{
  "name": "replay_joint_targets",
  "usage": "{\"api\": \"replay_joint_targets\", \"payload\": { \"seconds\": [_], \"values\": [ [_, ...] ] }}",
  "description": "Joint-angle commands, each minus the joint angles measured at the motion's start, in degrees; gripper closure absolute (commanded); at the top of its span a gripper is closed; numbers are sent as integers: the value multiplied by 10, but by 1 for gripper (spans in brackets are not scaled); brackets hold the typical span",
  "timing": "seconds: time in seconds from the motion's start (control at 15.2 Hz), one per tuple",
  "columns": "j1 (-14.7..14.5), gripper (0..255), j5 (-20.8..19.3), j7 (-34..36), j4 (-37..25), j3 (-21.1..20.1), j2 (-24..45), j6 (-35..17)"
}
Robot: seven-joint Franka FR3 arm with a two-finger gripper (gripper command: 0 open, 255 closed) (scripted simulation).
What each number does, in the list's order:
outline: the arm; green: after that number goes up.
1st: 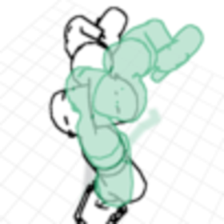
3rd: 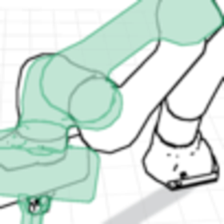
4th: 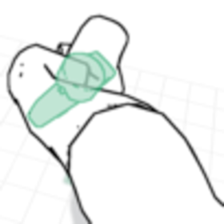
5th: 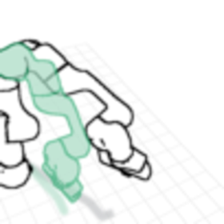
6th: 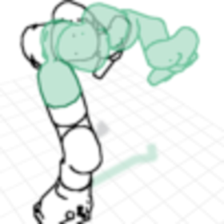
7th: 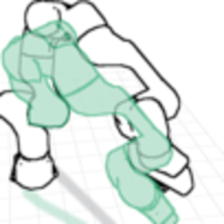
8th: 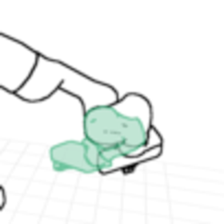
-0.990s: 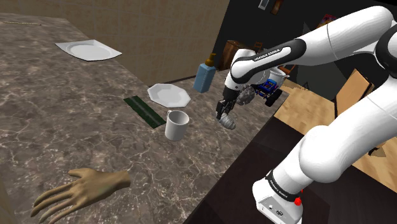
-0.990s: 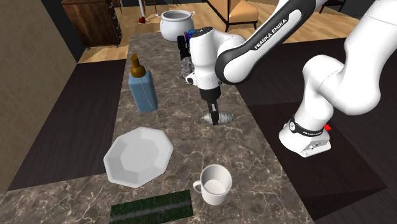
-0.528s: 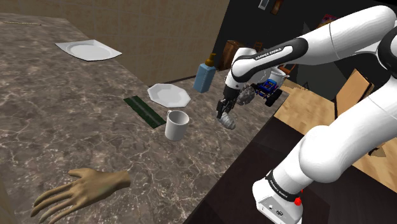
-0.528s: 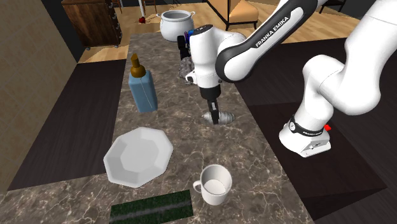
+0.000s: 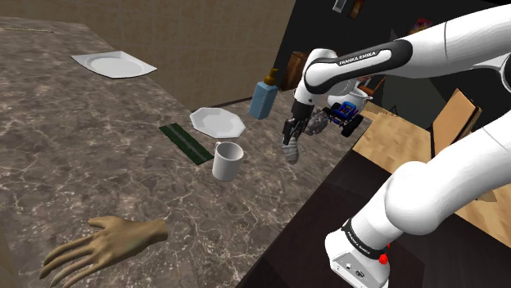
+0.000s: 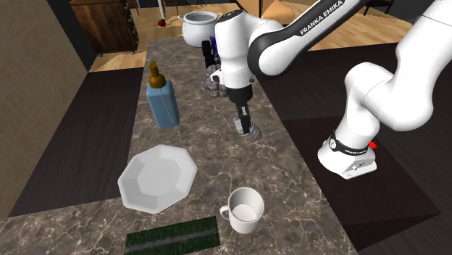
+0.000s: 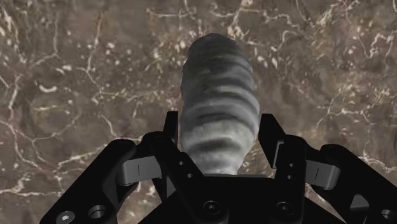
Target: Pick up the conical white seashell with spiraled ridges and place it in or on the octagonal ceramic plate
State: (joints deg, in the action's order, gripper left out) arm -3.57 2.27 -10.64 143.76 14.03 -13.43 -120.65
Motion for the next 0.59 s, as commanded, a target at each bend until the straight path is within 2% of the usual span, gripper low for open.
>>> {"api": "replay_joint_targets", "payload": {
  "seconds": [0.0, 0.4, 0.53],
  "values": [
    [0, 255, -2, 5, -8, -2, -11, 19],
    [1, 255, -7, 12, -29, -5, -34, 62],
    [-10, 255, 7, 18, -69, -11, 7, 61]
  ]
}}
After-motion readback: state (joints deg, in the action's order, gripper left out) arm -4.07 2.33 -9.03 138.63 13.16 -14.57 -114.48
